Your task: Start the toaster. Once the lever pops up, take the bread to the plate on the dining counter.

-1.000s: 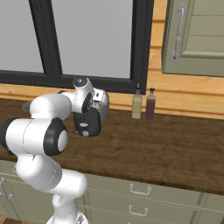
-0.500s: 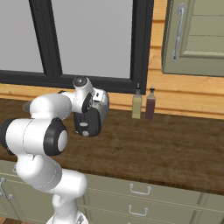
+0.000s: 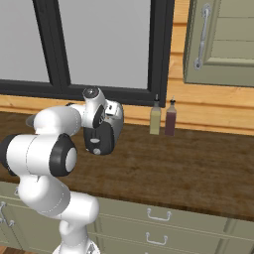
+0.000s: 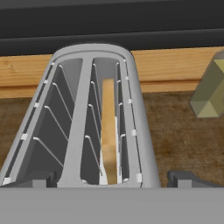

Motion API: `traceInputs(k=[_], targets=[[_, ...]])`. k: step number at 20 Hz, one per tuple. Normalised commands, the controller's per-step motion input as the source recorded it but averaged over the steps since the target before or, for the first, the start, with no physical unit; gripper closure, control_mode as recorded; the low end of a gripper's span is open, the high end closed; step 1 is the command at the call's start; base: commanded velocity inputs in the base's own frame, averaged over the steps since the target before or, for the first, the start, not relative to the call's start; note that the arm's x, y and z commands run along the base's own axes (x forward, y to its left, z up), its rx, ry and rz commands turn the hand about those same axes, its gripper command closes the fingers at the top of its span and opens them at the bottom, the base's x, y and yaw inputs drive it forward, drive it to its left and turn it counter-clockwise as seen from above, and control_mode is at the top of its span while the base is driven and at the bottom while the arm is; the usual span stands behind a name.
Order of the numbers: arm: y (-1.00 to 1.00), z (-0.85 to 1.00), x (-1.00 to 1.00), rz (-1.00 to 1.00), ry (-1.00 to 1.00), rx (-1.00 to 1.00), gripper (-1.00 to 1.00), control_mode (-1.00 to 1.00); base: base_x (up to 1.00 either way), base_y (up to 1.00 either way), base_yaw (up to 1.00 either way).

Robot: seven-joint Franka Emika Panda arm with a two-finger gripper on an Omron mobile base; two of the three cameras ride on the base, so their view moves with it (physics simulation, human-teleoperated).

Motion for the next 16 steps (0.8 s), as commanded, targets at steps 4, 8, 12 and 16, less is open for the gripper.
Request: traceInputs(k=[4, 8, 12, 16], targets=[[0.00, 0.00, 0.00, 0.00, 0.00, 0.00, -1.00, -1.00, 0.00, 0.00, 0.00], [0.00, 0.00, 0.00, 0.00, 0.00, 0.00, -1.00, -1.00, 0.00, 0.00, 0.00], [0.00, 0.00, 0.00, 0.00, 0.00, 0.00, -1.00, -1.00, 0.00, 0.00, 0.00], [0.00, 0.00, 0.00, 0.00, 0.00, 0.00, -1.00, -1.00, 0.00, 0.00, 0.00]])
